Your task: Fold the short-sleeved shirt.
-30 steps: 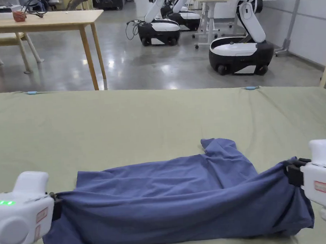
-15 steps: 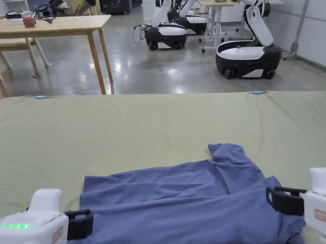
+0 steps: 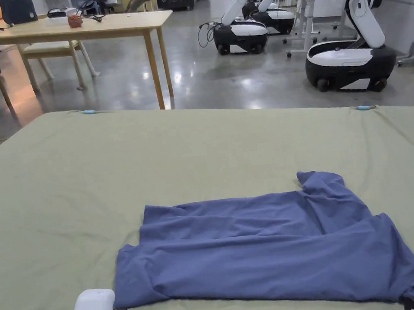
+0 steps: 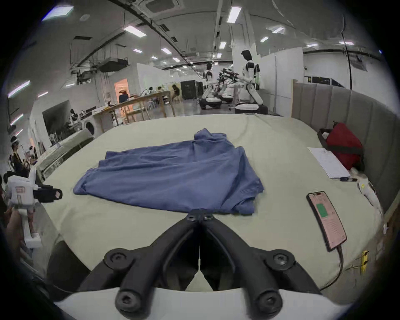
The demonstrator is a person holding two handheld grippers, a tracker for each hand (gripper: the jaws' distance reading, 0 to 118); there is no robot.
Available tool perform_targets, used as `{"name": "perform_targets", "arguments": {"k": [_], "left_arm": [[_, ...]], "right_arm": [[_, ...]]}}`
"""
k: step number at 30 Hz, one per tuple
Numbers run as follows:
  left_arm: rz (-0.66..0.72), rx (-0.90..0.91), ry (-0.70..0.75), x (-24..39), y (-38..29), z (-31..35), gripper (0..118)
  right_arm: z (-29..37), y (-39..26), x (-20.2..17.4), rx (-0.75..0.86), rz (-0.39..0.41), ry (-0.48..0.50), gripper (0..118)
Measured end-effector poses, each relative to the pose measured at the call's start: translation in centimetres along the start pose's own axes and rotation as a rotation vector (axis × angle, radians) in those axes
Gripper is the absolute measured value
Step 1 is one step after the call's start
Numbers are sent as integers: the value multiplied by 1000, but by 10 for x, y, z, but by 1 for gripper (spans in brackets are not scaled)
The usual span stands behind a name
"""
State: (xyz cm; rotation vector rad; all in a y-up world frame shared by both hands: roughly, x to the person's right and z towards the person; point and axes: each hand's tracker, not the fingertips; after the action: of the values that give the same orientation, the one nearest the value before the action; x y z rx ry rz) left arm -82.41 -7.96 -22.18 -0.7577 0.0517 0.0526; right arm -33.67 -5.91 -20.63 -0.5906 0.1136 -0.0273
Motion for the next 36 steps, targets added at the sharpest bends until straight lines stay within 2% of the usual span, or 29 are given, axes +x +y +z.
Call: {"name": "perform_targets", "arguments": {"k": [1,2,3,4,6,8,9,10,11,12,13,14,16,17,18,20,21,22,24,25,28,32,34,36], "left_arm": [[-3,14,29,-2,-2,0,16],[-17,19,54,-6,1,-7,45],[-22,16,84,-8,5,-16,91],[-17,0,99,-11,8,-28,118],[-23,37,110,-14,17,-37,116],[-2,-44,115,-16,25,-58,116],[0,-53,114,-12,25,-63,113],[1,-66,112,-11,27,-72,105],[-8,-108,115,-9,28,-80,89],[-26,-151,120,-5,29,-89,61],[-38,-158,112,-8,28,-103,39],[-38,-150,83,-7,27,-105,34],[-64,-119,84,5,29,-97,30],[-85,-114,75,12,34,-87,17],[-74,-112,79,17,35,-83,12],[-76,-113,71,17,36,-80,10],[-57,-113,65,15,41,-74,10],[-35,-116,53,13,42,-71,9],[-37,-111,55,14,44,-63,9],[-15,-144,27,-3,47,-80,9],[-28,-99,11,-18,60,-73,8],[-67,-9,-5,12,65,-10,8],[-85,16,-34,12,73,12,8],[-106,40,-35,14,72,37,8]], "right_arm": [[0,0,1,1,2,-5,0],[1,1,2,0,0,-5,0],[0,2,3,-2,-3,-8,0],[-3,2,6,-5,-4,-13,0],[-4,3,9,-7,-7,-22,0],[-8,4,14,-13,-12,-30,0],[-10,4,16,-15,-12,-39,0],[-13,4,19,-16,-11,-48,5],[-17,5,22,-18,-11,-59,25],[-24,6,27,-27,-13,-73,61],[-32,8,32,-43,-21,-75,108],[-40,9,37,-76,-31,-71,118],[-64,13,47,-105,-38,-74,118],[-71,16,50,-96,-43,-80,118],[-84,20,55,-113,-61,-83,118],[-113,23,64,-186,-99,-86,118],[-126,24,67,-218,-116,-75,112],[-136,25,70,-246,-128,-71,88],[-149,24,74,-248,-156,-65,14],[-151,25,75,-263,-172,-68,5],[-134,31,79,-261,-206,-47,5],[-77,47,81,-148,-215,-38,5],[-45,51,77,-101,-194,-8,5],[-16,51,73,-84,-144,-24,5]]}}
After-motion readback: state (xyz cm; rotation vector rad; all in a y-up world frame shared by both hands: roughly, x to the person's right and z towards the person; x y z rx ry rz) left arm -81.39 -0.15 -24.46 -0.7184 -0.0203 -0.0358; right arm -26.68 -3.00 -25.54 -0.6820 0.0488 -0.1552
